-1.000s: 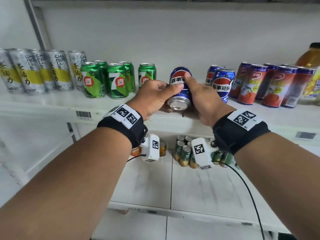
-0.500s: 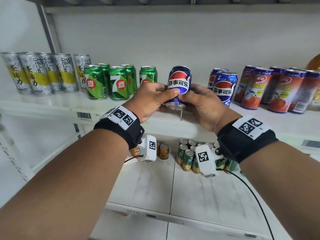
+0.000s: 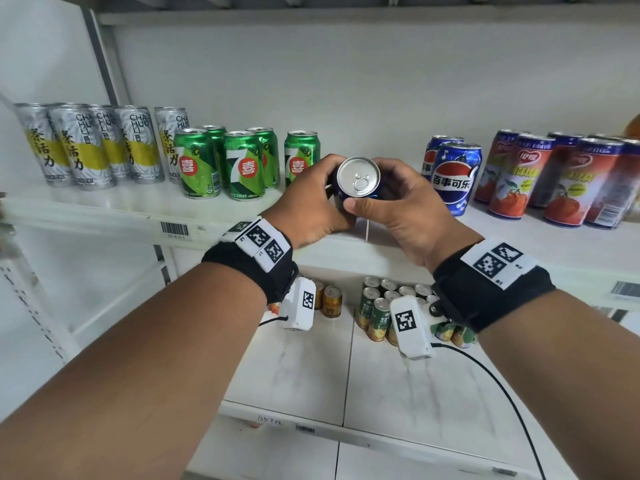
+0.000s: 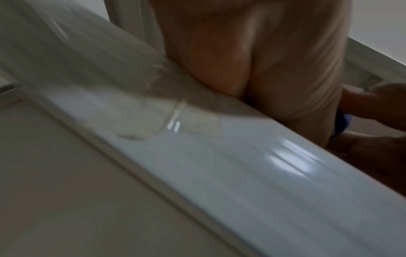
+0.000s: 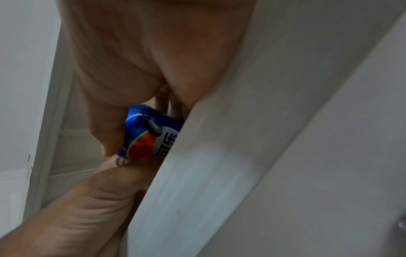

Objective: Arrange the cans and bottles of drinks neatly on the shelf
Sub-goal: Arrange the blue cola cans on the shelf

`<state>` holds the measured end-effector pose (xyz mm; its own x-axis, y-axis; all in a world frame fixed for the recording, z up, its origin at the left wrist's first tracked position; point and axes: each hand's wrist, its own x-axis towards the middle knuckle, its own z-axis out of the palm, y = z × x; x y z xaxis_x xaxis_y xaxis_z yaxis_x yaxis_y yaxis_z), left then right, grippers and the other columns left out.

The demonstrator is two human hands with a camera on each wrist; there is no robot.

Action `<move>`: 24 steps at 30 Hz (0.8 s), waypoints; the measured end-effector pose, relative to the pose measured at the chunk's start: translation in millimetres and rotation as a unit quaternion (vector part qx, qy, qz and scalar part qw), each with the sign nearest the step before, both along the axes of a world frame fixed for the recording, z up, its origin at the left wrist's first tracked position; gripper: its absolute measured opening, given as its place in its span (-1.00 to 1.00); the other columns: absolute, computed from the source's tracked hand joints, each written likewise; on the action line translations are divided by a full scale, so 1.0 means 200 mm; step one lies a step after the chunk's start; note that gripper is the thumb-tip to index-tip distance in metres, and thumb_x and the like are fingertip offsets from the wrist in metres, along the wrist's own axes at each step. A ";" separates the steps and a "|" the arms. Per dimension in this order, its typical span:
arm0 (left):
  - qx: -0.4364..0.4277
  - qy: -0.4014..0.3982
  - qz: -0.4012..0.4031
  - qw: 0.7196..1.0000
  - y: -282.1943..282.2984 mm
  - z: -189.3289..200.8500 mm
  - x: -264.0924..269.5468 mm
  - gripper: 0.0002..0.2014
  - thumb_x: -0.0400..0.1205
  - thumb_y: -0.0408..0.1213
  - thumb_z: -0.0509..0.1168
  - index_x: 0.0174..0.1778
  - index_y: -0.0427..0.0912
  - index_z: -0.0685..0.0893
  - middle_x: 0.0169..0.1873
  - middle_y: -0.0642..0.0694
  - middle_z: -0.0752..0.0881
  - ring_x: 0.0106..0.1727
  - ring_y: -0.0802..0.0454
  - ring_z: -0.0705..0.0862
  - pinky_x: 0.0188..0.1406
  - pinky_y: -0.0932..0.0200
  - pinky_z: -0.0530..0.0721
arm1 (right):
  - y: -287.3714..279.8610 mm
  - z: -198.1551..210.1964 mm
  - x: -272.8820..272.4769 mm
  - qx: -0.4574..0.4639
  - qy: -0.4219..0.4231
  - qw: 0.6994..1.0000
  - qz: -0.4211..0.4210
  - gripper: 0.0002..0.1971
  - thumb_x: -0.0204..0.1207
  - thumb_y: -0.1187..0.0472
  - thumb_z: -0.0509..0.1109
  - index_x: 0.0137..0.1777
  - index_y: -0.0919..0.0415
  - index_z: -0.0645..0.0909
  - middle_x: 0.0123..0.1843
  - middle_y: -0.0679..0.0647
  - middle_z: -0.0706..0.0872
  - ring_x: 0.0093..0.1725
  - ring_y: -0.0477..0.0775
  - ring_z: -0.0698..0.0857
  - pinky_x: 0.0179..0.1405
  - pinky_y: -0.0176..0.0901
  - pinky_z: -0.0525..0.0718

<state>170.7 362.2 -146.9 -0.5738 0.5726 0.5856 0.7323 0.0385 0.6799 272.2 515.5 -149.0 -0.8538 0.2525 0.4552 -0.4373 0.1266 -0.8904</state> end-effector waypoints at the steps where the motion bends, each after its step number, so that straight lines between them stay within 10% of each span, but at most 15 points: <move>1: -0.004 -0.001 0.001 1.000 0.00 0.00 0.00 -0.28 0.36 -0.54 0.70 0.44 -0.19 0.64 0.20 -0.10 0.80 0.23 0.01 0.79 0.22 0.17 0.79 | 0.00 0.00 0.00 0.003 0.000 1.000 0.001 -0.27 0.24 0.41 0.77 0.44 0.27 0.61 0.31 0.14 0.83 0.35 0.10 0.80 0.39 0.07 0.77; 7: -0.003 -0.046 -0.028 0.999 0.00 0.00 -0.02 -0.23 0.38 -0.44 0.75 0.50 -0.12 0.62 0.25 -0.04 0.81 0.27 0.08 0.79 0.31 0.04 0.80 | -0.02 0.01 0.00 0.006 -0.004 1.000 -0.015 -0.27 0.24 0.16 0.78 0.43 0.23 0.64 0.26 0.07 0.86 0.31 0.03 0.82 0.30 -0.10 0.78; 12: 0.059 -0.156 -0.031 0.985 -0.01 0.00 -0.02 -0.13 0.28 -0.05 0.77 0.48 -0.10 0.53 0.40 -0.09 0.73 0.40 -0.08 0.78 0.46 -0.19 0.76 | -0.02 0.04 -0.01 -0.044 -0.054 0.997 -0.032 -0.53 0.70 -0.18 0.43 0.34 0.20 0.75 0.20 0.18 0.89 0.23 0.19 0.87 0.29 0.20 0.82; 17: 0.046 -0.163 -0.008 0.986 0.00 0.00 -0.03 -0.44 0.58 0.10 0.59 0.30 -0.23 0.67 0.14 -0.20 0.89 0.20 -0.11 0.89 0.35 -0.20 0.81 | -0.03 0.05 -0.01 -0.043 -0.085 0.995 -0.038 -0.60 0.70 -0.04 0.49 0.28 0.30 0.77 0.13 0.27 0.89 0.18 0.29 0.88 0.38 0.31 0.76; 24: 0.042 -0.156 0.019 0.987 -0.01 0.02 -0.01 -0.26 0.78 0.27 0.27 0.14 -0.52 0.76 0.02 -0.46 0.87 0.16 -0.48 0.83 0.35 -0.45 0.74 | -0.04 0.06 0.01 -0.032 -0.104 0.994 -0.005 -0.59 0.60 0.09 0.61 0.33 0.33 0.72 0.20 0.38 0.85 0.22 0.42 0.83 0.43 0.43 0.70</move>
<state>168.9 359.3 -142.0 -0.7538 0.5041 0.4214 0.4852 -0.0054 0.8744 273.9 507.2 -137.5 -0.9251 0.2841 0.2519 -0.2416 0.0712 -0.9678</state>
